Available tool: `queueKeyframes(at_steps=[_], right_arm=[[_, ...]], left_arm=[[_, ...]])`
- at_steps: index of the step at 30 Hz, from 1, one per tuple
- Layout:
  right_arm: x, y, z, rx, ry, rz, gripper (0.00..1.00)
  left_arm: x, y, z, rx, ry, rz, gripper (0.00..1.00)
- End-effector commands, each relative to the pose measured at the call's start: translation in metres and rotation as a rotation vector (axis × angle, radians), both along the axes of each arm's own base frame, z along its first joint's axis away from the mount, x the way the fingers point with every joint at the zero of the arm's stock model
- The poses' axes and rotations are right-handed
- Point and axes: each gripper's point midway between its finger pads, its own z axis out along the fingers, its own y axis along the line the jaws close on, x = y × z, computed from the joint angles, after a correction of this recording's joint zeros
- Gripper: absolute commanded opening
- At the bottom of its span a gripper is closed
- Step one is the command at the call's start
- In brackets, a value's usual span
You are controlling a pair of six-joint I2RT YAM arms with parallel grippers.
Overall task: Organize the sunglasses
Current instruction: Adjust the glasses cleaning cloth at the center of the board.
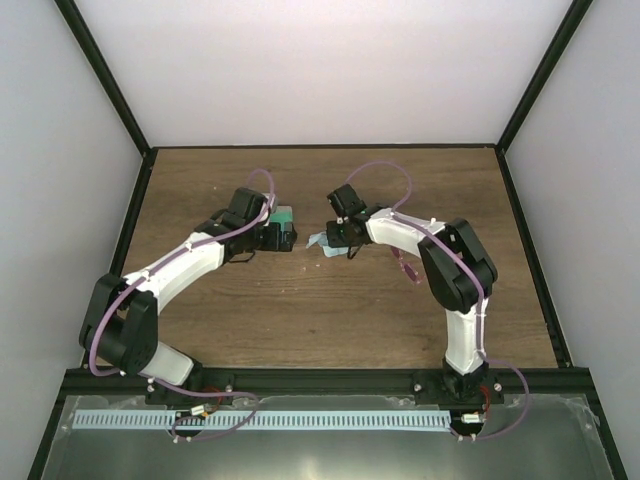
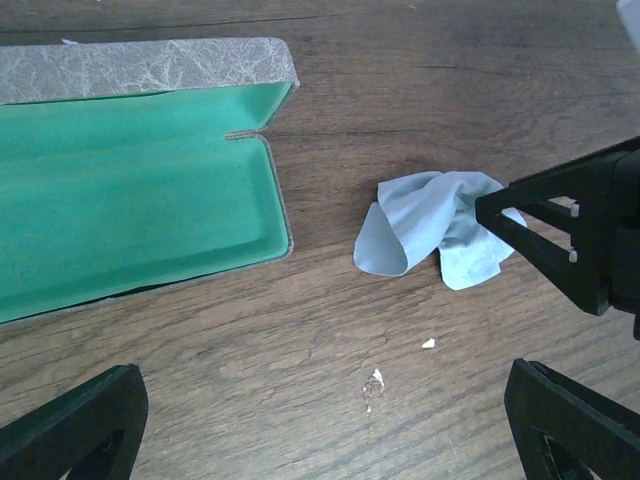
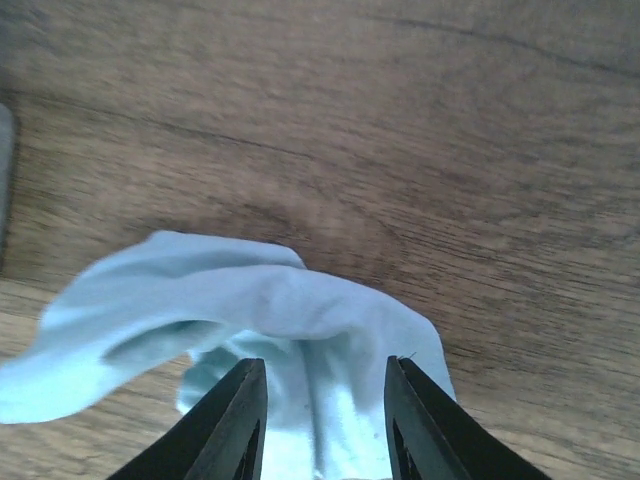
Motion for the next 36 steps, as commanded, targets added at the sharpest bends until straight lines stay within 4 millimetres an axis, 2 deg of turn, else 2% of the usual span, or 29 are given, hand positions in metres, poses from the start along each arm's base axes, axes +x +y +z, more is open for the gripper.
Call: queueKeyframes(at_steps=[1, 5, 7, 15, 18, 21, 25, 32, 36], right_arm=[[0.001, -0.003, 0.000, -0.027, 0.004, -0.013, 0.32], [-0.003, -0.009, 0.016, -0.006, -0.038, -0.033, 0.30], [-0.006, -0.012, 0.015, -0.012, -0.034, -0.037, 0.30], [-0.016, -0.019, -0.026, -0.068, 0.040, -0.037, 0.30], [-0.019, -0.022, -0.040, -0.094, 0.069, -0.035, 0.24], [-0.022, -0.024, -0.041, -0.093, 0.075, -0.041, 0.10], [-0.023, -0.024, -0.025, -0.078, 0.050, -0.040, 0.01], [-0.016, -0.022, 0.052, -0.004, -0.078, -0.038, 0.01], [-0.018, -0.018, 0.084, 0.043, -0.105, -0.017, 0.01]], left_arm=[[-0.001, 0.004, 0.010, 0.001, -0.023, 0.010, 1.00], [-0.006, 0.009, 0.006, 0.006, -0.019, 0.016, 1.00], [-0.007, 0.009, 0.004, 0.004, -0.016, 0.016, 1.00], [-0.006, 0.008, 0.007, 0.002, -0.023, 0.012, 1.00], [-0.008, 0.010, 0.008, 0.004, -0.023, 0.015, 1.00], [-0.010, 0.012, 0.007, 0.008, -0.020, 0.018, 1.00], [-0.012, 0.015, 0.007, 0.010, -0.019, 0.024, 1.00], [-0.010, 0.007, 0.013, -0.032, -0.019, 0.012, 1.00], [-0.011, -0.005, 0.014, -0.094, 0.005, -0.013, 1.00]])
